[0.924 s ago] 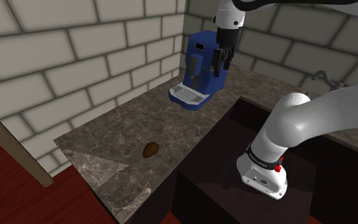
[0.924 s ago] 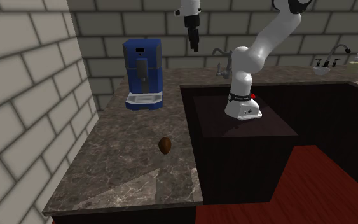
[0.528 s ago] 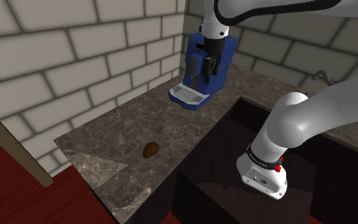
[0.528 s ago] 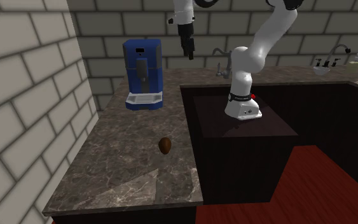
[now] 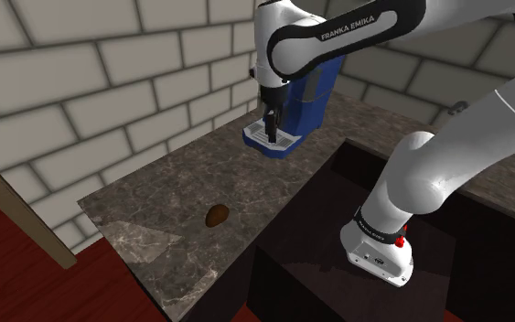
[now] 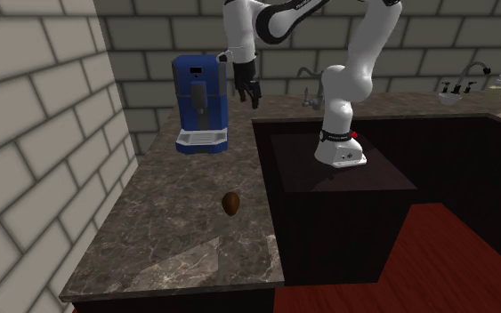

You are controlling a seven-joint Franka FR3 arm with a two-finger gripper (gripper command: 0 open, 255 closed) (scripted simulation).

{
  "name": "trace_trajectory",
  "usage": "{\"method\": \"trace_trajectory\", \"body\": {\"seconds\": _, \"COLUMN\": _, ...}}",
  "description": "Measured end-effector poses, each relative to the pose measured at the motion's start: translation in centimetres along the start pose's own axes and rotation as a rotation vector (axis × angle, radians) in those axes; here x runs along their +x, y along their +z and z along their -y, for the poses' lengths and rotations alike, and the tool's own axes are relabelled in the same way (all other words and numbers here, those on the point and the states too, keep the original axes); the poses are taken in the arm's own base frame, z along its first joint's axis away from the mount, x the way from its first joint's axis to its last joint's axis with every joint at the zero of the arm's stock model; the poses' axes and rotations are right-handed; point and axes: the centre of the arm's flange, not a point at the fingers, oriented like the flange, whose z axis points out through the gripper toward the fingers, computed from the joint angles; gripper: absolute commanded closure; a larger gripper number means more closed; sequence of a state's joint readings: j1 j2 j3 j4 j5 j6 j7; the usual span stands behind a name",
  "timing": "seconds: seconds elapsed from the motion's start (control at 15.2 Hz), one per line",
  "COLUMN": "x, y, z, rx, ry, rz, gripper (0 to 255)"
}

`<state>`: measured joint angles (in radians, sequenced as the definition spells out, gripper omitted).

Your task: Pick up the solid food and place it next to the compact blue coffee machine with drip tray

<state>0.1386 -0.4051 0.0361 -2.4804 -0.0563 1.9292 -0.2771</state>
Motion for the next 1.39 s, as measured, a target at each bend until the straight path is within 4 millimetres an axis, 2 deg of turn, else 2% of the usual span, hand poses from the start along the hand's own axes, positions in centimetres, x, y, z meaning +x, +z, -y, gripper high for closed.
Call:
{"method": "trace_trajectory", "body": {"seconds": 0.26, "x": 3.9, "y": 2.9, "z": 2.1, "rx": -0.035, "ry": -0.131, "rz": 0.01, "gripper": 0}}
{"method": "trace_trajectory", "body": {"seconds": 0.66, "x": 9.8, "y": 8.4, "z": 5.2, "rx": -0.087, "ry": -0.328, "rz": 0.025, "gripper": 0}}
{"method": "trace_trajectory", "body": {"seconds": 1.06, "x": 14.3, "y": 13.9, "z": 9.8, "rx": -0.138, "ry": -0.525, "rz": 0.041, "gripper": 0}}
{"method": "trace_trajectory", "body": {"seconds": 1.39, "x": 17.2, "y": 18.6, "z": 13.1, "rx": -0.18, "ry": -0.689, "rz": 0.054, "gripper": 0}}
